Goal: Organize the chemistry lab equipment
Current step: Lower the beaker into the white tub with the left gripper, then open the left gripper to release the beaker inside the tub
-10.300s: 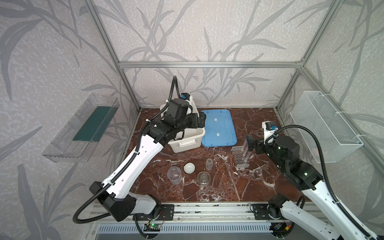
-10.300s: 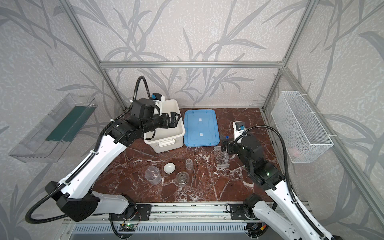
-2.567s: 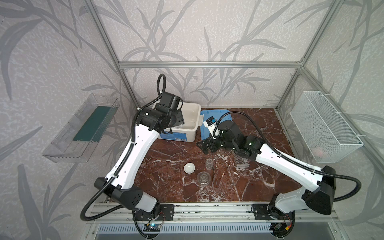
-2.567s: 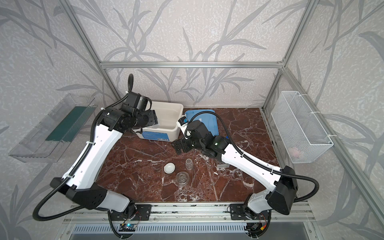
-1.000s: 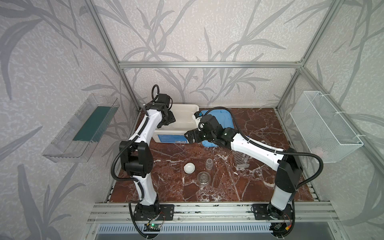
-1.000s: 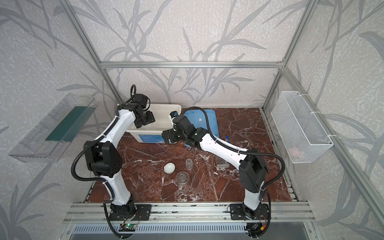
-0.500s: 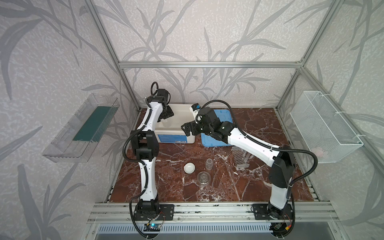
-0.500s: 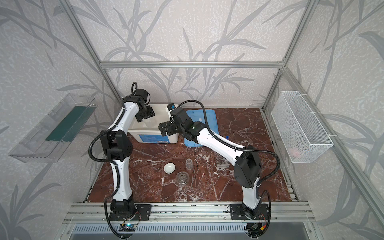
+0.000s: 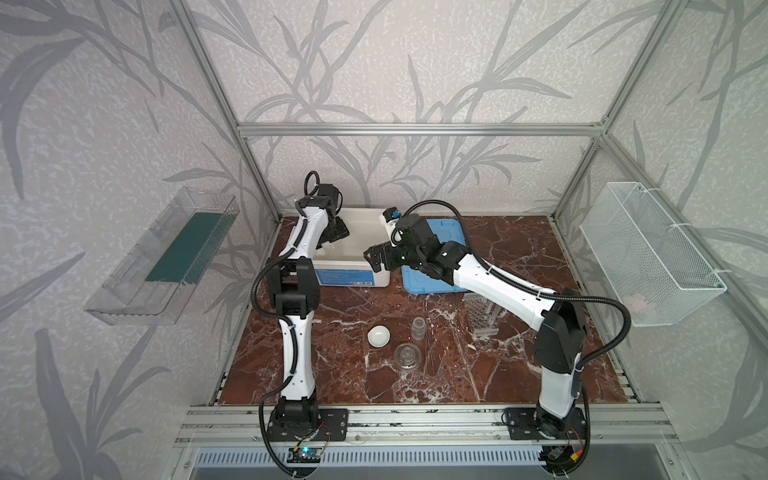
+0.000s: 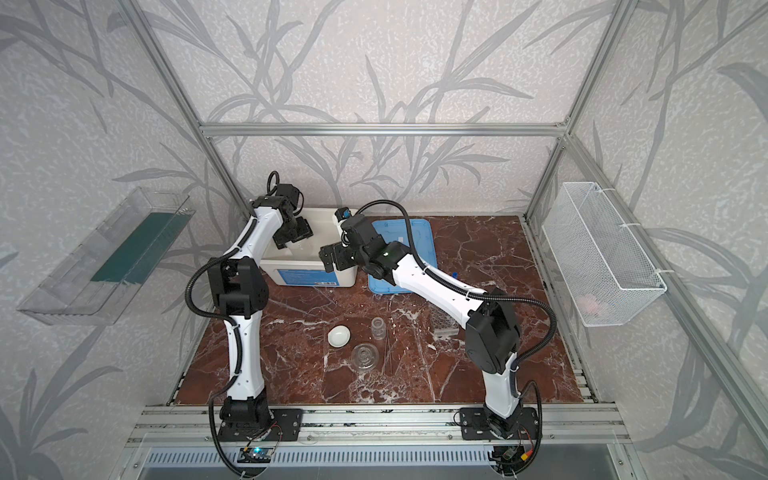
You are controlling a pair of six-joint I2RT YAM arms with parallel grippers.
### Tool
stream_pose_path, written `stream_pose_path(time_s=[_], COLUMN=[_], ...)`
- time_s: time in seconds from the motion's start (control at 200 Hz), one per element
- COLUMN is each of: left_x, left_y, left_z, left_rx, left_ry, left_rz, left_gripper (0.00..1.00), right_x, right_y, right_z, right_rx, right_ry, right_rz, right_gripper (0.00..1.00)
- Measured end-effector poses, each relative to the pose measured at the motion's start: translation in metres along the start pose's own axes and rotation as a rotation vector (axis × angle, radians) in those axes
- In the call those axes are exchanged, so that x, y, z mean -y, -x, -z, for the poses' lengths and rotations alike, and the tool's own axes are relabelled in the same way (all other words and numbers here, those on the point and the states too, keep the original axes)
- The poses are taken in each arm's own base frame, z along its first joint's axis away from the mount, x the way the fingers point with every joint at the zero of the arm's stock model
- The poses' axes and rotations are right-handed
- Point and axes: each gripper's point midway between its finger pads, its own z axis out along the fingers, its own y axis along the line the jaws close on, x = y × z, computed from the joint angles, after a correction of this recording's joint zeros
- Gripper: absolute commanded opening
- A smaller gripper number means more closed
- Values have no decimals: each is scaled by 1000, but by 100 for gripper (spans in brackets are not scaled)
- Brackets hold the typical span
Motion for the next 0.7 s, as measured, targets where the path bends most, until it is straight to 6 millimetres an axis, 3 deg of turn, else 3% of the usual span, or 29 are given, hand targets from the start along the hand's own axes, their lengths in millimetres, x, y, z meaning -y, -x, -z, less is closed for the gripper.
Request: stream_pose_path(time_s=[0.38, 0.54, 0.7], left_x=[4, 5, 4], left_y=[-5, -4, -3], left_z=[-26, -26, -26], left_rx=[-25, -23, -19], left_ry=[0, -1, 4], left_rz=[6, 13, 15], left_gripper=[81, 95, 99], right_x=[7, 10, 12], right_y=[-11, -14, -18], right_z=[-4, -5, -6], right_rx=[-24, -31, -41], right_ry=[-13, -18, -20], right_rz=[-4, -6, -7], right_gripper=[99, 99, 99])
